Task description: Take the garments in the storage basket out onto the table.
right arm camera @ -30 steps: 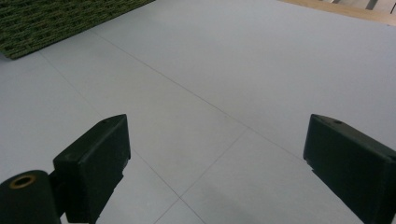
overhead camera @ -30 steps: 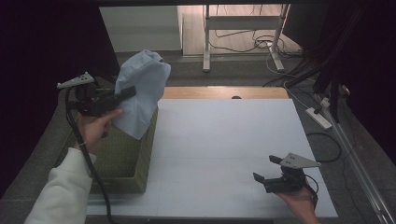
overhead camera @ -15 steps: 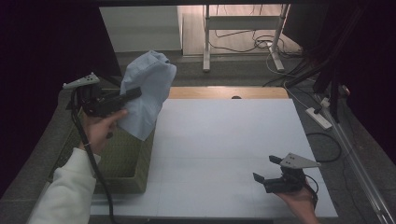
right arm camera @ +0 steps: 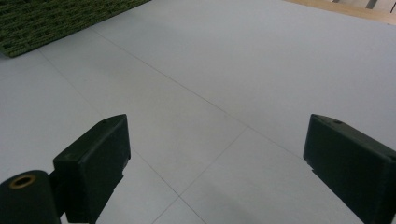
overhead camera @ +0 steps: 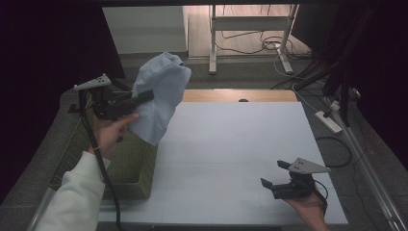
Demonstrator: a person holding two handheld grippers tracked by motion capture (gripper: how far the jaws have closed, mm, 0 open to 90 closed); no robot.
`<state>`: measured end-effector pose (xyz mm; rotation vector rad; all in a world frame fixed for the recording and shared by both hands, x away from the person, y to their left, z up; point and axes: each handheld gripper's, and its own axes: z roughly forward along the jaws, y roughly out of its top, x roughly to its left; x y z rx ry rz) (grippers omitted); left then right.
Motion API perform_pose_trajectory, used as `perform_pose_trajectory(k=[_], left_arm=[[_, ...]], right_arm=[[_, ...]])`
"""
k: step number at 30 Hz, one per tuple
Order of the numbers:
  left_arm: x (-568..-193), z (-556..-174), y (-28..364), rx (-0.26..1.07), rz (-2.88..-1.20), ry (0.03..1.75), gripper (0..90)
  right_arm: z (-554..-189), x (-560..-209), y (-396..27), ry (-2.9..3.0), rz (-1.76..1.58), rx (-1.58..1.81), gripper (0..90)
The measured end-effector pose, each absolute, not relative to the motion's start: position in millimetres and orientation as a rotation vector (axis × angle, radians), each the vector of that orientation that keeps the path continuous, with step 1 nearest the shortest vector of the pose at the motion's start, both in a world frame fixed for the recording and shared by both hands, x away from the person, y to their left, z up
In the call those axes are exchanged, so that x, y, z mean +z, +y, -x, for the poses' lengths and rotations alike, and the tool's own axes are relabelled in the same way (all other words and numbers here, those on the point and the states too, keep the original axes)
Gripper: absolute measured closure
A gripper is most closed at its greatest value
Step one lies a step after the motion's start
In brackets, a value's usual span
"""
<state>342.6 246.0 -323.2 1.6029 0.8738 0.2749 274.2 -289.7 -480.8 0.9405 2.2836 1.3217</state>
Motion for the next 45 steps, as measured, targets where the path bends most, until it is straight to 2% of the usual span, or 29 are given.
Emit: perform_pose_trajectory(k=[45], left_arm=[[-326,-344,196,0.182,-1.634,0.783,67.7]], right_arm=[[-274,-481,-289,2.288,-0.943,1.315,7.6]])
